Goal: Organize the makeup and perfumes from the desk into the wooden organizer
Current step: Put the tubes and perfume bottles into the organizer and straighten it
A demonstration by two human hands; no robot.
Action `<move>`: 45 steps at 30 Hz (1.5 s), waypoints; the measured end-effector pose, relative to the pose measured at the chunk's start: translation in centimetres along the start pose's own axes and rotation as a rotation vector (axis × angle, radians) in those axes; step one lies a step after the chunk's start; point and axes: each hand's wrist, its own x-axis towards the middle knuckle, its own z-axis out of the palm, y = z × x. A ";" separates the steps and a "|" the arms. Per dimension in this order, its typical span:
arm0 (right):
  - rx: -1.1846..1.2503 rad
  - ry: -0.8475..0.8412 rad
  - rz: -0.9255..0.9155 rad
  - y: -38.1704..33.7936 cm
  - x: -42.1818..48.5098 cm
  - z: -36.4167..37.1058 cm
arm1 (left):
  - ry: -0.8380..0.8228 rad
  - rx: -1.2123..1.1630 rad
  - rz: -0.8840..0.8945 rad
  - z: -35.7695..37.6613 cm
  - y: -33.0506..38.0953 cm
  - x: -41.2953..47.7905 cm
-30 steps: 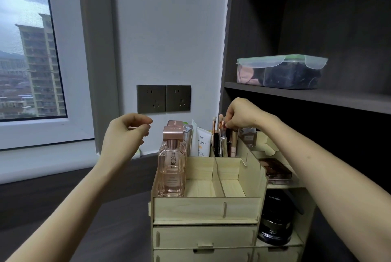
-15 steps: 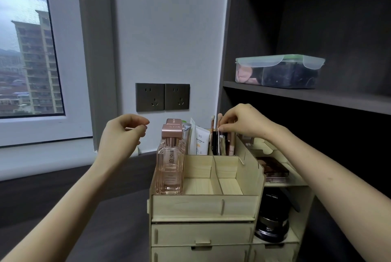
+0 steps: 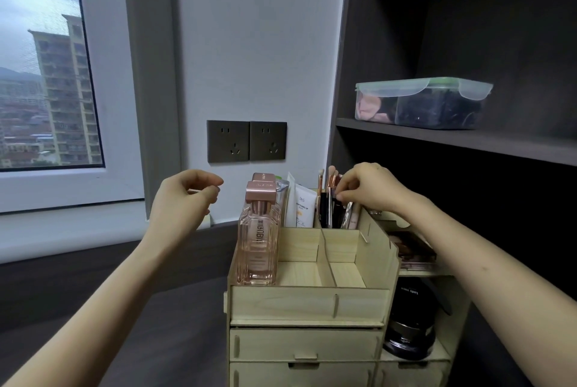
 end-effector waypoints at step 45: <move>0.232 0.348 0.394 -3.0 -20.5 6.9 | -0.606 0.057 -0.203 -2.3 -5.2 -10.9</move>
